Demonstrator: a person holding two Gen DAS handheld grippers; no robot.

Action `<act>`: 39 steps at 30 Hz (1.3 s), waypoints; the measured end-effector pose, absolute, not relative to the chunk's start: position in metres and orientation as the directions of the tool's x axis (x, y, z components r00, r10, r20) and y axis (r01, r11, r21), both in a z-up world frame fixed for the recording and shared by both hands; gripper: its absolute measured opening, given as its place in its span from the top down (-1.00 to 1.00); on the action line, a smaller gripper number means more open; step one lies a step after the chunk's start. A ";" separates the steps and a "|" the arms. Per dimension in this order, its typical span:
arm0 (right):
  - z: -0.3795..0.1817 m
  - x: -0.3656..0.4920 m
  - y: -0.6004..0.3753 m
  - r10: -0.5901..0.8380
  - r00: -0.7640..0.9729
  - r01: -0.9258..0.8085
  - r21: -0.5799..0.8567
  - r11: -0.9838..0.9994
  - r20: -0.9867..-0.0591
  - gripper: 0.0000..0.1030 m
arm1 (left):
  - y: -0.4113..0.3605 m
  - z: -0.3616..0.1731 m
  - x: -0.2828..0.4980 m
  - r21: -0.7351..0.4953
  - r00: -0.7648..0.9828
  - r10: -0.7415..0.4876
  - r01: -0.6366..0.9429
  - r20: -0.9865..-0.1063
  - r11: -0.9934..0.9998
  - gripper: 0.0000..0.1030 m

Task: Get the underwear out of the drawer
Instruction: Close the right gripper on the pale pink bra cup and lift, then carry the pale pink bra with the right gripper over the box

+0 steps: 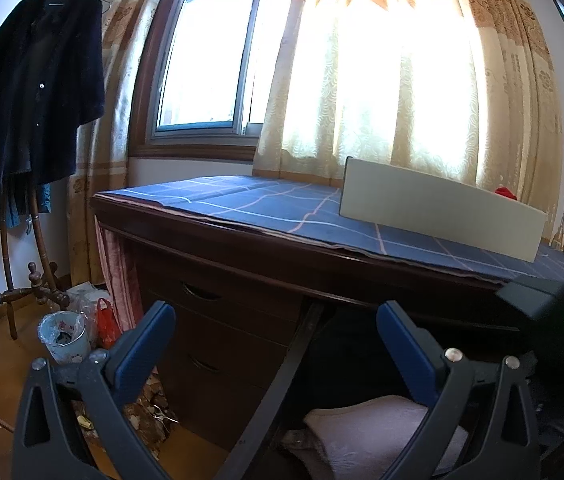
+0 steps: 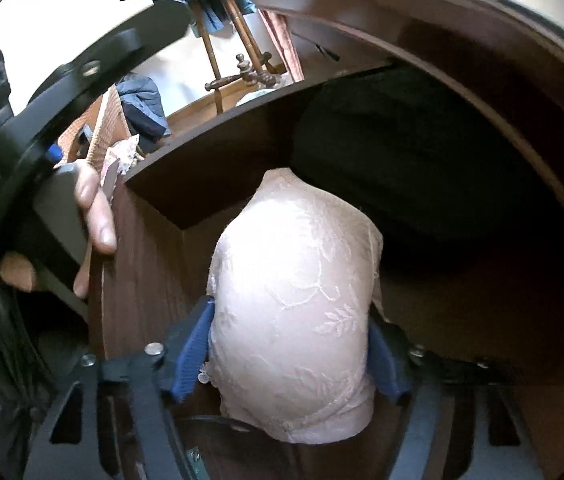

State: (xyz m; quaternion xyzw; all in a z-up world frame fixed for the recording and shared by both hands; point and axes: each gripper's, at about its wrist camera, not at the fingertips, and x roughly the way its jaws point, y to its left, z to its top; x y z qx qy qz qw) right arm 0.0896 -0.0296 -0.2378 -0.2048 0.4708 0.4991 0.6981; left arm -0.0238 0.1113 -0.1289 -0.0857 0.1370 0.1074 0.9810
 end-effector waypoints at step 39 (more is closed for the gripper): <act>-0.155 0.071 -0.254 0.773 0.362 -0.616 0.489 0.618 -0.520 -0.16 | 0.110 -0.132 -0.024 -0.130 0.938 0.191 -0.237 -0.290 0.963 -0.99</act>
